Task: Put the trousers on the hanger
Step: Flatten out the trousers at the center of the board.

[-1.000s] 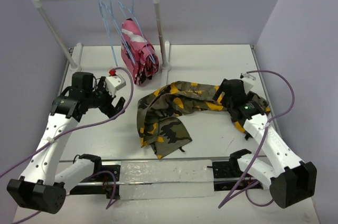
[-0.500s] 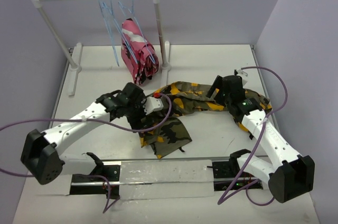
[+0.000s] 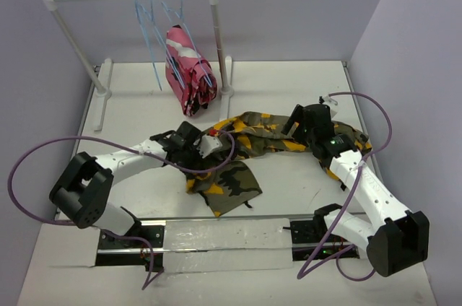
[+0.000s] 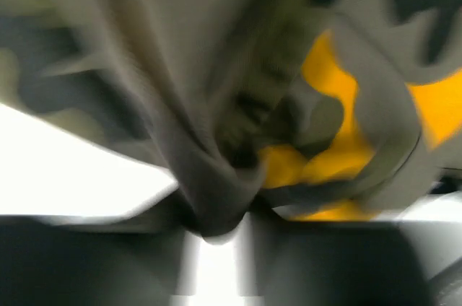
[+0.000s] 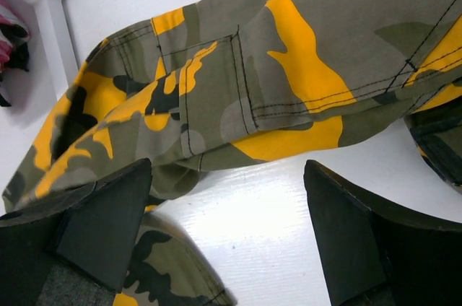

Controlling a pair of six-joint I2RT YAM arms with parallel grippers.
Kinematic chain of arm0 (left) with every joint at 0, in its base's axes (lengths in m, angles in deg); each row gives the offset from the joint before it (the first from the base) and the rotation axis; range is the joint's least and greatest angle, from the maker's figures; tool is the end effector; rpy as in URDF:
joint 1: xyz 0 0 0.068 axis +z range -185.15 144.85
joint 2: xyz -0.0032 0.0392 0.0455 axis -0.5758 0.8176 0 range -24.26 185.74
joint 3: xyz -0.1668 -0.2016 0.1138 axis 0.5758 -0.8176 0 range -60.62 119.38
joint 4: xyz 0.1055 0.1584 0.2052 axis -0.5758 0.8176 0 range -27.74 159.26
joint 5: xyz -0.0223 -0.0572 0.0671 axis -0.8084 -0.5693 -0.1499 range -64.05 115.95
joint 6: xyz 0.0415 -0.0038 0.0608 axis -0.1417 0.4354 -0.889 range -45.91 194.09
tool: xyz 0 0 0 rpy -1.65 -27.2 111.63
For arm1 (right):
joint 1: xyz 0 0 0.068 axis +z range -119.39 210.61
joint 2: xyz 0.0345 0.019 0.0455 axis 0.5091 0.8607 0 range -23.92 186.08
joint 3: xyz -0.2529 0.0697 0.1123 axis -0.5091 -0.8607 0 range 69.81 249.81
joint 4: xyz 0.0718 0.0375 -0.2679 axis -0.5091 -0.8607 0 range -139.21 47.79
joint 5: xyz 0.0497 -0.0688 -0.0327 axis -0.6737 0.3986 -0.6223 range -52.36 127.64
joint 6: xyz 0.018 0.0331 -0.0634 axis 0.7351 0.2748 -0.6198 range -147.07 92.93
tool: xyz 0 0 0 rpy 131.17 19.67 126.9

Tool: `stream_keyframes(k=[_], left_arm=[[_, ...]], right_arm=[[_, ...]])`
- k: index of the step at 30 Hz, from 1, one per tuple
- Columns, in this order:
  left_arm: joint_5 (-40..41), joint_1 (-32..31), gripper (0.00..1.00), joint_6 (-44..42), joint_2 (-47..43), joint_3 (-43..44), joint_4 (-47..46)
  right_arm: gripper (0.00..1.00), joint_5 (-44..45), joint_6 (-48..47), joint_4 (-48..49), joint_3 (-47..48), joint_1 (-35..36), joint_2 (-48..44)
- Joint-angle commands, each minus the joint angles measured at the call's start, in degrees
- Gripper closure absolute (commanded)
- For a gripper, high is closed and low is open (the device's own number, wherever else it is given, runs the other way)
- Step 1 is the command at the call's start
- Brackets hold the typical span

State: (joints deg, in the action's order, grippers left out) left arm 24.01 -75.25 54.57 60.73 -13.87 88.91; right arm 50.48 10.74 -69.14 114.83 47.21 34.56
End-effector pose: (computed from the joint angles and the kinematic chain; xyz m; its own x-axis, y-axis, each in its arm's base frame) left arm 0.2268 -0.1938 0.1500 -0.4342 0.8020 -0.4102 0.8485 0.5171 0.1129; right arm 0.2422 0.0580 0.2595 -0.5620 0.4561 -0.6900 0.2887 0.8899 0.3531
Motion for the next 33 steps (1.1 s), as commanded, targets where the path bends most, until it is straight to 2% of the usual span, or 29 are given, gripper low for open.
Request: stream_keyframes(k=[1,4,7,9,14,19,22,23,24,25,27,29,30,33], left_arm=[[0.57,9.64,1.00,-2.17,-4.14,-2.20,-4.44],[0.28,20.60,1.00,-6.50,-8.85,-1.60,-1.61],[1.49,25.37,1.00,-9.57,-12.79,1.42,1.27],[1.59,27.18,1.00,-12.46,-14.23,5.82,2.85],[5.57,30.74,1.00,-18.12,-14.38,9.94,3.62],[9.28,35.34,0.99,-22.66,-13.41,11.58,2.26],[12.89,36.61,0.95,-25.62,-13.01,11.25,-1.64],[13.54,36.74,0.86,-25.88,-12.62,11.64,-3.07],[13.44,36.82,0.67,-25.18,-12.20,12.67,-3.76],[13.26,36.90,0.59,-24.23,-11.61,13.63,-3.97],[12.80,37.04,0.27,-22.02,-10.09,15.61,-2.97],[11.99,37.14,0.09,-19.55,-8.60,17.45,-1.01],[10.58,37.39,0.01,-16.08,-8.42,19.45,2.64],[7.90,38.26,0.01,-11.85,-11.59,20.13,8.41]], right_arm=[[0.08,1.53,-1.21,1.44,0.68,-0.25,0.10],[0.08,1.57,-1.56,2.61,-0.18,-0.30,1.13],[0.08,0.64,-0.71,4.24,-1.35,-0.29,3.74],[0.08,-0.13,-0.12,5.73,-2.08,-0.25,6.42],[0.09,-0.43,0.52,5.29,-1.45,-0.17,10.99],[0.09,1.24,-1.29,6.49,-2.83,-0.08,8.06],[0.09,0.70,-2.19,6.90,-3.64,0.00,6.10],[0.09,0.31,-2.52,6.97,-3.71,-0.07,5.58],[0.09,0.13,-2.81,6.98,-3.72,-0.08,5.33],[0.09,0.13,-2.92,6.87,-3.72,-0.02,5.14],[0.09,0.38,-2.85,6.26,-3.59,0.05,4.85],[0.09,0.57,-2.64,5.60,-3.50,0.18,4.29],[0.08,1.07,-2.46,5.01,-3.94,0.11,2.92],[0.07,2.27,-2.04,3.90,-4.77,0.19,0.85]])
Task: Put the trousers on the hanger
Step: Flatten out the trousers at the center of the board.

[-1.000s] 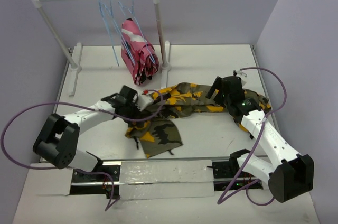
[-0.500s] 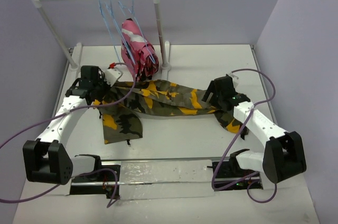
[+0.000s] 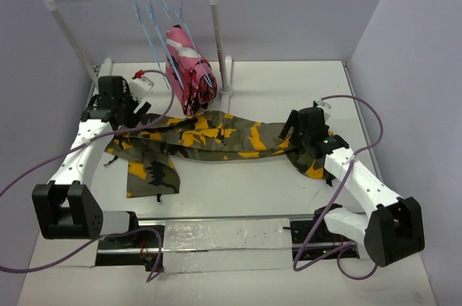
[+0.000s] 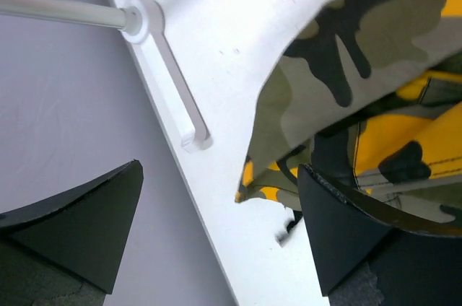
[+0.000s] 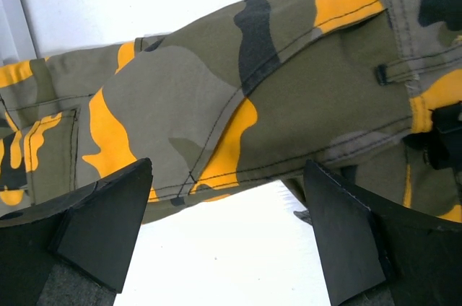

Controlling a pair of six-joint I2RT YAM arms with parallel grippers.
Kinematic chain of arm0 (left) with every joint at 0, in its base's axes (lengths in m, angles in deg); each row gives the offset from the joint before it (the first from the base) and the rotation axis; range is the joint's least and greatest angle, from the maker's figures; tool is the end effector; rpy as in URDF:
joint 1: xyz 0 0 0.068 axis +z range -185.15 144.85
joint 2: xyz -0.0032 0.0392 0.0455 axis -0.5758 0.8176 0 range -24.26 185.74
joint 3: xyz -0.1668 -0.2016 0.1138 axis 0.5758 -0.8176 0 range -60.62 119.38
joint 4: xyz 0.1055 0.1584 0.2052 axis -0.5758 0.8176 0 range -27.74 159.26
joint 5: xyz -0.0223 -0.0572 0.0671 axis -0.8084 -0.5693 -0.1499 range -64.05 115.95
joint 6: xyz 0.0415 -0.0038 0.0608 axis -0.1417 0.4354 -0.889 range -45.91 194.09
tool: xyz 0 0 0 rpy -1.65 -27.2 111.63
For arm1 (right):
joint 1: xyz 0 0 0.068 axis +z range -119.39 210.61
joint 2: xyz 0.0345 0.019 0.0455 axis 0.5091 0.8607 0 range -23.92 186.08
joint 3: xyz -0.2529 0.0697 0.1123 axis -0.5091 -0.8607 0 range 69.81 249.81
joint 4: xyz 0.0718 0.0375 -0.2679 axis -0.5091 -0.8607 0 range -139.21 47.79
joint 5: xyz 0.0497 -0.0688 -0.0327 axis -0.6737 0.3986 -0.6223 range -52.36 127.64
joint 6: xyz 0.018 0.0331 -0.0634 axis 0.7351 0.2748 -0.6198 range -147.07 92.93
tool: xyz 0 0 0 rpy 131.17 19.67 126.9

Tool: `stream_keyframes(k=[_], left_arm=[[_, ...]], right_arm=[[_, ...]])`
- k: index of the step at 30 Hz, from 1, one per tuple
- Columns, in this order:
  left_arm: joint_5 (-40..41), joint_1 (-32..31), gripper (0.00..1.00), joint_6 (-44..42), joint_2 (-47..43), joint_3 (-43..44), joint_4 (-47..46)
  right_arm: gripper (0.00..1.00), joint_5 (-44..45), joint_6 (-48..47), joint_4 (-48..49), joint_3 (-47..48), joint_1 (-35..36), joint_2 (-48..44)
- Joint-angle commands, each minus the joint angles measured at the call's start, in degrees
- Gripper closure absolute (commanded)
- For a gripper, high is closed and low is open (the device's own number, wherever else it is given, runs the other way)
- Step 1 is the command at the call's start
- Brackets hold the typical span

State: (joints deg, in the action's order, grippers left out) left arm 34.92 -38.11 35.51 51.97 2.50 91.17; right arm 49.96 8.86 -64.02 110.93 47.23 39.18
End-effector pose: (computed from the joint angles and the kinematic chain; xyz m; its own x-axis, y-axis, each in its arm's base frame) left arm 0.3256 -0.0073 0.2907 -0.5630 0.6458 -0.5157 0.3662 0.7543 0.5449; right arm 0.2523 0.0617 0.2243 -0.6144 0.4148 -0.6711 0.2823 0.9099 0.3040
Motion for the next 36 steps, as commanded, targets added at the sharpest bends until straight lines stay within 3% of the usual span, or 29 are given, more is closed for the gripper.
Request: stream_keyframes(k=[1,7,13,18,23,28,30,36], left_arm=[[-5.15,2.01,0.01,9.06,-3.65,3.99,7.87],[-16.93,8.48,0.01,12.12,-10.11,5.43,25.41],[-18.28,17.23,0.19,7.03,-9.69,-4.67,34.63],[-24.10,20.58,0.17,11.06,-2.19,-6.51,31.83],[-21.44,20.55,0.10,16.68,6.63,-8.60,25.06],[-19.18,17.62,0.06,20.75,9.29,-11.79,19.81],[-15.65,16.32,0.07,20.82,9.29,-14.14,17.58],[-11.05,15.75,0.27,20.28,13.27,-19.18,9.34]], right_arm=[[0.07,2.95,0.07,-1.44,-0.87,0.09,-4.45],[0.07,3.50,0.64,-1.84,-0.43,0.08,-6.47],[0.08,4.81,-0.32,-2.01,0.28,0.08,-8.16],[0.08,5.83,-1.30,-1.61,0.14,0.08,-8.38],[0.08,6.82,-1.71,-0.58,-1.98,0.08,-8.66],[0.08,8.09,-2.51,0.13,-3.36,0.06,-8.59],[0.08,8.60,-2.44,0.35,-3.43,-0.01,-8.52],[0.08,10.04,-1.09,0.67,-2.85,0.06,-9.00]])
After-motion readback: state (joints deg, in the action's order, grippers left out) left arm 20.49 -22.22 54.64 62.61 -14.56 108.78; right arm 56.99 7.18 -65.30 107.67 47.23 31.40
